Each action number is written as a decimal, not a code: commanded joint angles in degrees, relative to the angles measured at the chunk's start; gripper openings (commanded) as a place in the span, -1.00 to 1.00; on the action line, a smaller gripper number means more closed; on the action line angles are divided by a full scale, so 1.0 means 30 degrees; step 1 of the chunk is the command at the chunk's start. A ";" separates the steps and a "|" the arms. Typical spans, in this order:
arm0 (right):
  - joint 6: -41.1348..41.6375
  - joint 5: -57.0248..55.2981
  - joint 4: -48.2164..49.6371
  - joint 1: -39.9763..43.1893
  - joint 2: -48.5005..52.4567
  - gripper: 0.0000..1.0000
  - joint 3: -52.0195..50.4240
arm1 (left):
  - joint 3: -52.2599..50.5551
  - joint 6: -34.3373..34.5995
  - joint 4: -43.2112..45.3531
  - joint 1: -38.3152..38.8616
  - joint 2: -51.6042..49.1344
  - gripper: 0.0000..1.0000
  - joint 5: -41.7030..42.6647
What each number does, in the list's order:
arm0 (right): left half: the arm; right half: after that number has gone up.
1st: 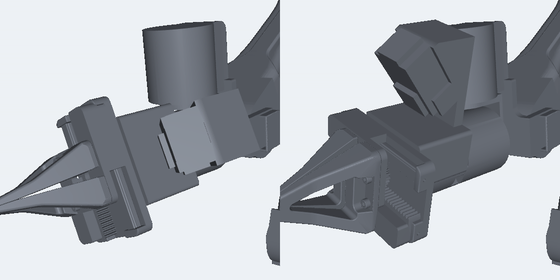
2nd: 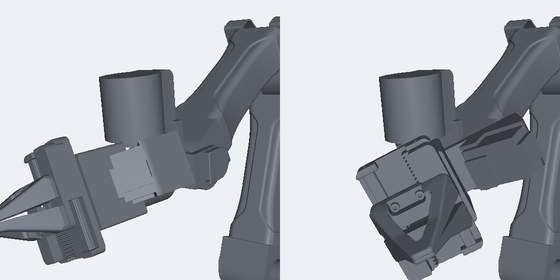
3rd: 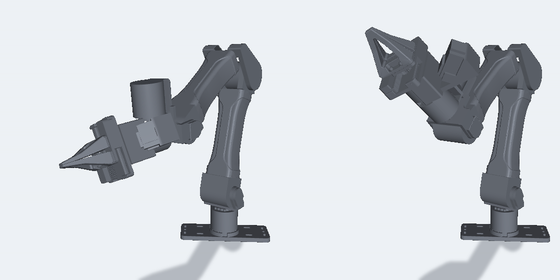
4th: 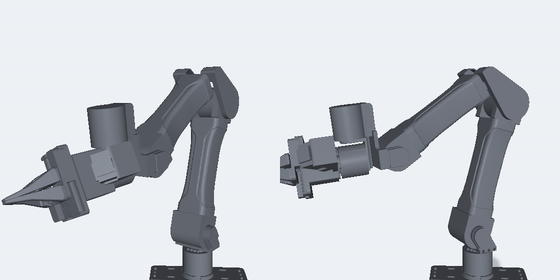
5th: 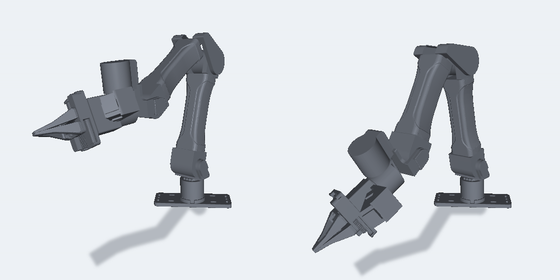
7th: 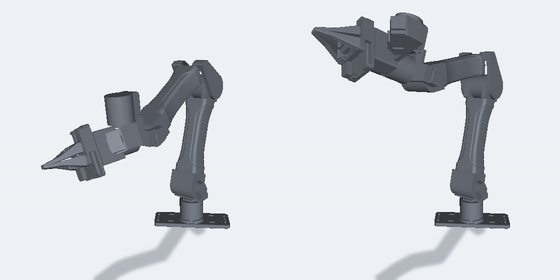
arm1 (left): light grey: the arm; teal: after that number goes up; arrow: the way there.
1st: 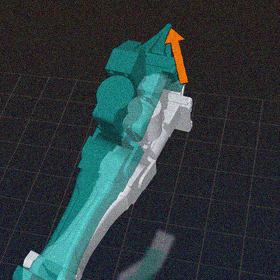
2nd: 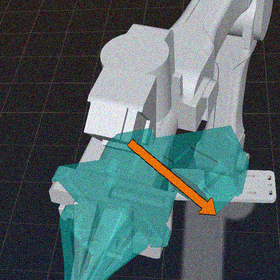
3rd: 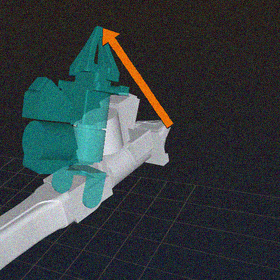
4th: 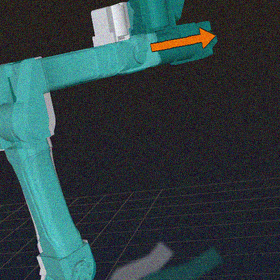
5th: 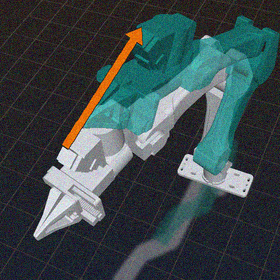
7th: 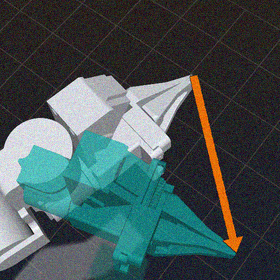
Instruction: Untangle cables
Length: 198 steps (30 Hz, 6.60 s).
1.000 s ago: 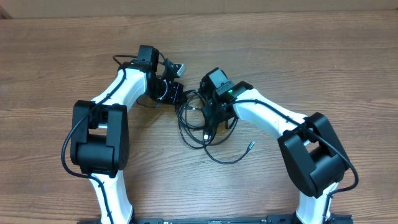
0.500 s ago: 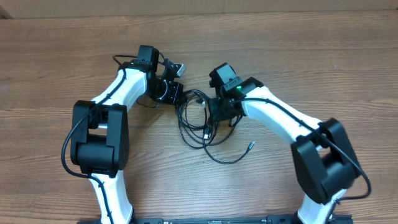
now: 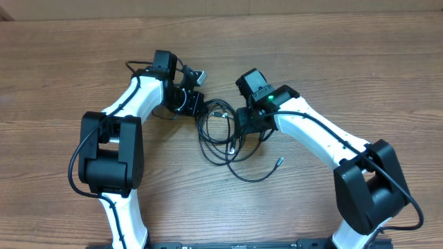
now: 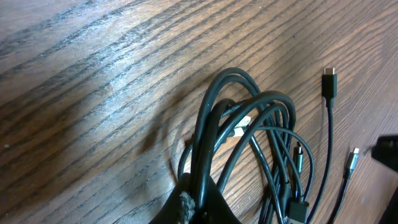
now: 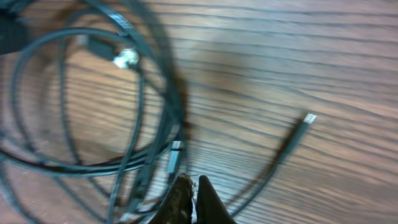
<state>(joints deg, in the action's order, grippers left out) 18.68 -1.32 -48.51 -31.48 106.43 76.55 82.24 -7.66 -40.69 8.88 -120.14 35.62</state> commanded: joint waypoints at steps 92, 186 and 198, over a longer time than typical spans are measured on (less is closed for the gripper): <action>1.4768 -0.7745 0.0058 0.1020 0.0109 1.00 0.0219 | 0.0306 0.0080 -0.0066 -0.0124 0.0109 1.00 -0.0051; 1.4673 0.4736 0.2310 -0.1129 0.0138 0.17 -0.5974 | 0.0248 0.1989 -0.1610 0.1566 0.0583 -0.63 -0.7213; 1.2407 0.3796 -0.1370 0.0663 0.0138 0.11 -0.2965 | 0.0466 0.1989 -0.2098 0.1537 0.0648 -0.91 -0.6739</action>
<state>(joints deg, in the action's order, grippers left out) 59.81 13.04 -52.53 -29.58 106.54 63.70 82.56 -1.61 -46.19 13.63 -119.26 14.52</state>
